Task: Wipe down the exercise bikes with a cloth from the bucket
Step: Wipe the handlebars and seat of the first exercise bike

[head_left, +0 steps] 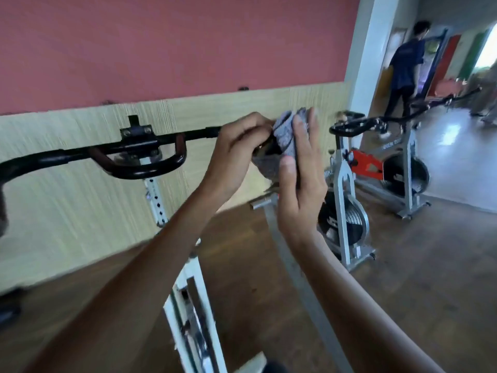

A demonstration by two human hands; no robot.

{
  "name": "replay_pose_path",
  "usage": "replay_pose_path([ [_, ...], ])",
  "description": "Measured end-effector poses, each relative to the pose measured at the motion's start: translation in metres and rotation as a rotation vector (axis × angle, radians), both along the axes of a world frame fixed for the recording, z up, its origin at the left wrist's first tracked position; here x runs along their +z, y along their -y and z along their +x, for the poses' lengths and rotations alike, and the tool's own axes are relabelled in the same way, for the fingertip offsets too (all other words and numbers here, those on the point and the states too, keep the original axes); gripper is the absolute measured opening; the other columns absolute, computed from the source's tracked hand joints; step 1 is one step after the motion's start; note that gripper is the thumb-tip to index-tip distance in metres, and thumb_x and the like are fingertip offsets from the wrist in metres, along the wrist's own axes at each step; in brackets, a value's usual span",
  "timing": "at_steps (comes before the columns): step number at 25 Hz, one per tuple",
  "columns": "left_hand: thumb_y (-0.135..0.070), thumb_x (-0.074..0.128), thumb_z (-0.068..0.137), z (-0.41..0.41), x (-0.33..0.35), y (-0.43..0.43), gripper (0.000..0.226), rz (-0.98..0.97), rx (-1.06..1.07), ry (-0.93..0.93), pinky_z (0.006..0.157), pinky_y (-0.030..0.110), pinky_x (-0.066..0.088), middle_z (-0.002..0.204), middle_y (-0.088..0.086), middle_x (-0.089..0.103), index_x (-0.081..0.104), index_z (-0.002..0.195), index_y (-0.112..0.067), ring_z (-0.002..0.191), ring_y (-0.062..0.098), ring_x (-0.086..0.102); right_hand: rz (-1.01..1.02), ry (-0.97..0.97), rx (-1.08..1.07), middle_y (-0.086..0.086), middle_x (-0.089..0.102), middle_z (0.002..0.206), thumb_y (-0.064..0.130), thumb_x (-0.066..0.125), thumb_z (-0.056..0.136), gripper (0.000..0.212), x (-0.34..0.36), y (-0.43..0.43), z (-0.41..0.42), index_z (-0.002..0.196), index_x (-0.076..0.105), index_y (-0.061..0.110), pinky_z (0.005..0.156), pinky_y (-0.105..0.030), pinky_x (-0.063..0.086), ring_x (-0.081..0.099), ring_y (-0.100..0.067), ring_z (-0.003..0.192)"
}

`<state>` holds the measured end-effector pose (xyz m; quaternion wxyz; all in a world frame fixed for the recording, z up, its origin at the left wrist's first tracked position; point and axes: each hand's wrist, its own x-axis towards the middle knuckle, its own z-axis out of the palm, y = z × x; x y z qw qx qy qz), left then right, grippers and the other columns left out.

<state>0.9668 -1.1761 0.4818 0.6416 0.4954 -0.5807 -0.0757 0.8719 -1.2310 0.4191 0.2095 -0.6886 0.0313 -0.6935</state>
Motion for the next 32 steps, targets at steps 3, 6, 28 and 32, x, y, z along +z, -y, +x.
replay_pose_path([
  [3,-0.009,0.051,0.093,0.013,-0.014,0.011,0.021,-0.144,-0.028,0.096,0.075,0.04,0.042,0.08,0.012,0.053,0.059,0.086,0.009,0.079,0.019,0.05,-0.123,0.215,0.033,-0.017,0.04,0.152,0.002,0.047,0.103,0.042,-0.013,0.024,0.017,0.143,0.041,-0.007,0.118,-0.044,0.035,0.038,-0.028,0.146],
  [6,-0.015,0.051,0.098,0.019,-0.02,0.015,0.024,-0.208,-0.032,0.191,0.075,0.039,0.053,0.087,0.007,0.063,0.064,0.095,0.005,0.082,0.016,0.061,-0.251,0.347,-0.022,-0.016,0.048,0.149,0.008,0.057,0.1,0.039,-0.01,0.044,0.029,0.138,0.053,-0.001,0.114,-0.032,0.035,0.045,-0.019,0.138],
  [28,-0.03,0.037,0.107,0.078,-0.082,0.065,0.041,-0.395,-0.188,0.155,0.104,0.035,0.049,0.119,0.009,0.071,0.065,0.123,-0.005,0.114,0.018,0.066,-0.685,0.842,-0.293,-0.015,0.029,0.148,0.01,0.05,0.104,0.036,-0.027,0.116,0.149,0.14,0.046,0.012,0.12,-0.044,0.027,0.028,-0.024,0.144],
  [32,-0.033,0.035,0.107,0.103,-0.093,0.078,0.043,-0.315,-0.115,0.209,0.111,0.042,0.043,0.119,0.009,0.071,0.068,0.117,-0.007,0.117,0.017,0.065,-0.703,0.863,-0.285,0.004,0.02,0.155,0.015,0.047,0.106,0.038,-0.038,0.132,0.172,0.144,0.043,0.018,0.121,-0.046,0.025,0.022,-0.019,0.148],
])
